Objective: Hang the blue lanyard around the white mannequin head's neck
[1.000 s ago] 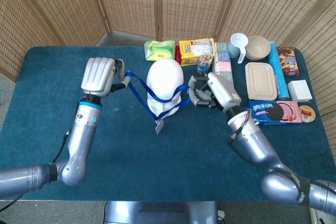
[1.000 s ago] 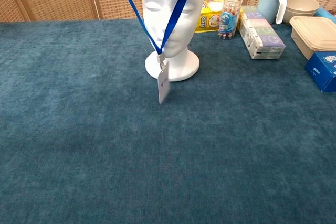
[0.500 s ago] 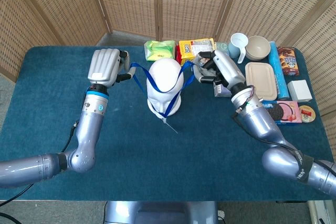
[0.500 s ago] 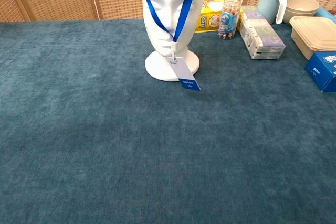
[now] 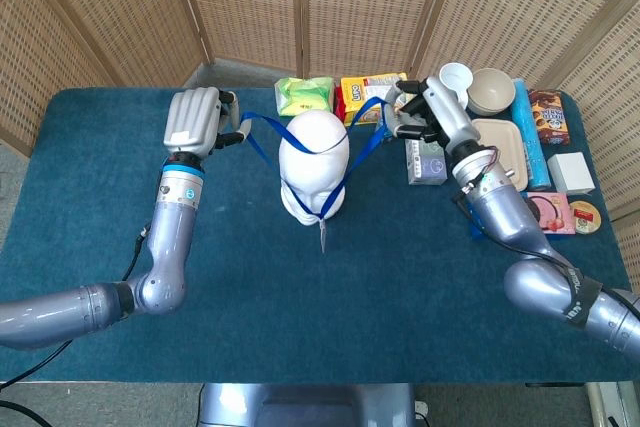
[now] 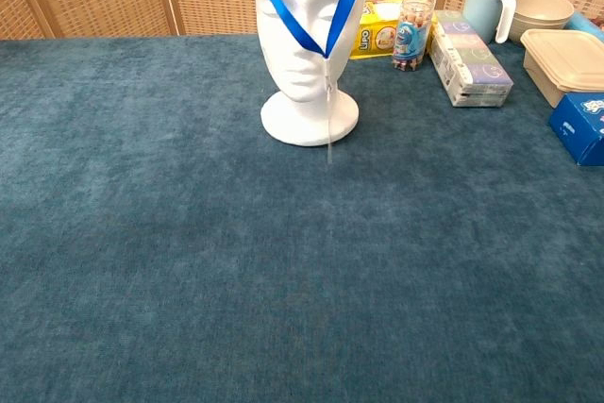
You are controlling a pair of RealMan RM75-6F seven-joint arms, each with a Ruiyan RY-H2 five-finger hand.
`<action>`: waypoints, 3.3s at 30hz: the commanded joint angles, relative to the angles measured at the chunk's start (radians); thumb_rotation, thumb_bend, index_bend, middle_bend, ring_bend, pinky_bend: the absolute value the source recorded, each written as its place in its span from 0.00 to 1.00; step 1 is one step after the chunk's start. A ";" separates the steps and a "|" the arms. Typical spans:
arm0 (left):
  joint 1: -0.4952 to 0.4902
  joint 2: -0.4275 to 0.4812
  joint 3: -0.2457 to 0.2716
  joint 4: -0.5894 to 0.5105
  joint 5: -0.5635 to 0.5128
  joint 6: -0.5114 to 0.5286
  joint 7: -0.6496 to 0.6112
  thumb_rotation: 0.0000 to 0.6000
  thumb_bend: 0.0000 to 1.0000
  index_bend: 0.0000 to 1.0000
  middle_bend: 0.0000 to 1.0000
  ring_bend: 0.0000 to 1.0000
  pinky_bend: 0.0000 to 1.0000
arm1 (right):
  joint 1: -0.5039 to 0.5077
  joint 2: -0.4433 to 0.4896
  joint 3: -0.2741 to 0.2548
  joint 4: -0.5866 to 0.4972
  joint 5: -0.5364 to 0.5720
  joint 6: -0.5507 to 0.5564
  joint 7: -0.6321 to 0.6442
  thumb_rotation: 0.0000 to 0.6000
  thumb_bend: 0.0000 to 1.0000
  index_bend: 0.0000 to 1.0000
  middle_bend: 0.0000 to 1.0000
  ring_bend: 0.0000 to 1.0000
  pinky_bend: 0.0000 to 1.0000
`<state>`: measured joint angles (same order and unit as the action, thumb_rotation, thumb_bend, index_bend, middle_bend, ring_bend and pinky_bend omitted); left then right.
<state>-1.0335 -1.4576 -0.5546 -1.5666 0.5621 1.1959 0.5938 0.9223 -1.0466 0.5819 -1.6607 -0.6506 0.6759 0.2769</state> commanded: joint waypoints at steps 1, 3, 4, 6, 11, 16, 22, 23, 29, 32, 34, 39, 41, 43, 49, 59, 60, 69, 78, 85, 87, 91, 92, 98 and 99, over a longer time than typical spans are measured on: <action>-0.006 -0.010 0.005 0.029 -0.014 -0.008 -0.009 0.76 0.43 0.74 0.97 1.00 1.00 | 0.014 -0.008 -0.011 0.035 0.013 -0.015 0.002 1.00 0.61 0.68 1.00 1.00 1.00; -0.009 -0.018 0.005 0.050 -0.026 -0.015 -0.016 0.76 0.43 0.74 0.97 1.00 1.00 | 0.022 -0.011 -0.016 0.055 0.024 -0.026 0.003 1.00 0.62 0.68 1.00 1.00 1.00; -0.011 -0.021 0.005 0.061 -0.034 -0.020 -0.019 0.76 0.43 0.74 0.97 1.00 1.00 | 0.028 -0.014 -0.018 0.067 0.030 -0.032 0.005 1.00 0.62 0.68 1.00 1.00 1.00; -0.015 -0.029 0.005 0.082 -0.047 -0.028 -0.026 0.75 0.43 0.74 0.97 1.00 1.00 | 0.039 -0.020 -0.025 0.092 0.042 -0.037 0.002 1.00 0.62 0.68 1.00 1.00 1.00; -0.021 -0.053 0.012 0.151 -0.078 -0.052 -0.041 0.76 0.42 0.74 0.97 1.00 1.00 | 0.063 -0.041 -0.054 0.167 0.085 -0.058 -0.011 1.00 0.62 0.68 1.00 1.00 1.00; -0.031 -0.078 0.020 0.197 -0.083 -0.066 -0.054 0.75 0.42 0.74 0.97 1.00 1.00 | 0.086 -0.057 -0.078 0.216 0.109 -0.083 -0.026 1.00 0.62 0.68 1.00 1.00 1.00; -0.048 -0.115 0.029 0.258 -0.087 -0.082 -0.059 0.75 0.42 0.74 0.97 1.00 1.00 | 0.120 -0.081 -0.113 0.289 0.143 -0.110 -0.056 1.00 0.62 0.68 1.00 1.00 1.00; -0.053 -0.126 0.030 0.274 -0.089 -0.085 -0.061 0.75 0.42 0.74 0.97 1.00 1.00 | 0.130 -0.089 -0.124 0.307 0.151 -0.115 -0.068 1.00 0.62 0.68 1.00 1.00 1.00; -0.064 -0.163 0.040 0.327 -0.092 -0.095 -0.060 0.76 0.41 0.74 0.97 1.00 1.00 | 0.154 -0.107 -0.161 0.349 0.177 -0.117 -0.109 1.00 0.61 0.68 1.00 1.00 1.00; -0.065 -0.175 0.044 0.344 -0.092 -0.101 -0.060 0.76 0.40 0.74 0.97 1.00 1.00 | 0.161 -0.112 -0.173 0.360 0.184 -0.131 -0.118 1.00 0.61 0.68 1.00 1.00 1.00; -0.063 -0.180 0.046 0.346 -0.092 -0.105 -0.062 0.76 0.38 0.73 0.95 0.98 0.97 | 0.164 -0.112 -0.179 0.363 0.180 -0.138 -0.123 1.00 0.60 0.67 0.98 1.00 1.00; -0.056 -0.160 0.055 0.315 -0.116 -0.143 -0.040 0.76 0.27 0.35 0.54 0.48 0.60 | 0.162 -0.111 -0.185 0.369 0.150 -0.165 -0.122 1.00 0.57 0.53 0.78 0.93 0.96; -0.055 -0.151 0.058 0.303 -0.122 -0.148 -0.031 0.75 0.21 0.22 0.37 0.30 0.45 | 0.160 -0.102 -0.186 0.372 0.134 -0.204 -0.112 0.96 0.55 0.44 0.64 0.76 0.82; -0.054 -0.146 0.060 0.297 -0.125 -0.150 -0.027 0.75 0.18 0.19 0.30 0.21 0.38 | 0.159 -0.097 -0.184 0.375 0.120 -0.242 -0.100 0.88 0.53 0.39 0.52 0.61 0.71; -0.055 -0.137 0.075 0.289 -0.148 -0.162 -0.001 0.74 0.16 0.15 0.23 0.12 0.30 | 0.154 -0.088 -0.175 0.397 0.061 -0.335 -0.058 0.76 0.46 0.31 0.35 0.37 0.44; -0.058 -0.111 0.101 0.264 -0.179 -0.178 0.048 0.75 0.11 0.07 0.20 0.11 0.26 | 0.134 -0.082 -0.162 0.403 0.012 -0.358 -0.003 0.75 0.43 0.27 0.27 0.26 0.32; -0.053 -0.108 0.104 0.258 -0.166 -0.172 0.038 0.75 0.11 0.07 0.20 0.11 0.26 | 0.125 -0.081 -0.155 0.398 0.002 -0.346 0.005 0.74 0.43 0.27 0.27 0.26 0.32; 0.123 0.035 0.164 0.019 0.019 -0.059 -0.122 0.75 0.11 0.09 0.20 0.14 0.26 | -0.064 -0.045 -0.085 0.242 -0.184 -0.083 0.119 0.74 0.42 0.33 0.31 0.28 0.32; 0.341 0.233 0.275 -0.203 0.138 -0.006 -0.259 0.75 0.11 0.14 0.20 0.14 0.26 | -0.277 -0.002 -0.121 0.066 -0.407 0.159 0.225 0.75 0.41 0.37 0.34 0.31 0.32; 0.546 0.331 0.405 -0.300 0.357 0.112 -0.411 0.75 0.11 0.17 0.20 0.14 0.26 | -0.438 0.030 -0.222 -0.072 -0.525 0.365 0.164 0.75 0.41 0.38 0.36 0.31 0.33; 0.603 0.343 0.448 -0.310 0.414 0.155 -0.439 0.75 0.11 0.18 0.20 0.14 0.26 | -0.480 0.039 -0.258 -0.106 -0.550 0.412 0.129 0.75 0.41 0.38 0.36 0.31 0.33; 0.706 0.356 0.510 -0.318 0.509 0.241 -0.503 0.75 0.11 0.21 0.20 0.15 0.26 | -0.552 0.061 -0.322 -0.163 -0.600 0.478 0.089 0.76 0.40 0.39 0.37 0.31 0.33; 0.737 0.356 0.528 -0.316 0.537 0.268 -0.520 0.75 0.11 0.21 0.21 0.15 0.26 | -0.574 0.062 -0.339 -0.172 -0.613 0.504 0.072 0.75 0.40 0.39 0.37 0.32 0.33; 0.875 0.363 0.607 -0.301 0.646 0.391 -0.556 0.75 0.11 0.25 0.22 0.16 0.26 | -0.685 0.056 -0.433 -0.172 -0.690 0.640 -0.038 0.75 0.40 0.41 0.39 0.33 0.34; 0.892 0.362 0.614 -0.298 0.659 0.407 -0.557 0.75 0.11 0.25 0.22 0.16 0.26 | -0.698 0.053 -0.445 -0.169 -0.701 0.657 -0.063 0.75 0.40 0.41 0.40 0.34 0.34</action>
<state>-0.1826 -1.0996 0.0305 -1.8715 1.1900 1.5639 0.0509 0.2687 -0.9919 0.1787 -1.8294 -1.3178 1.2907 0.2692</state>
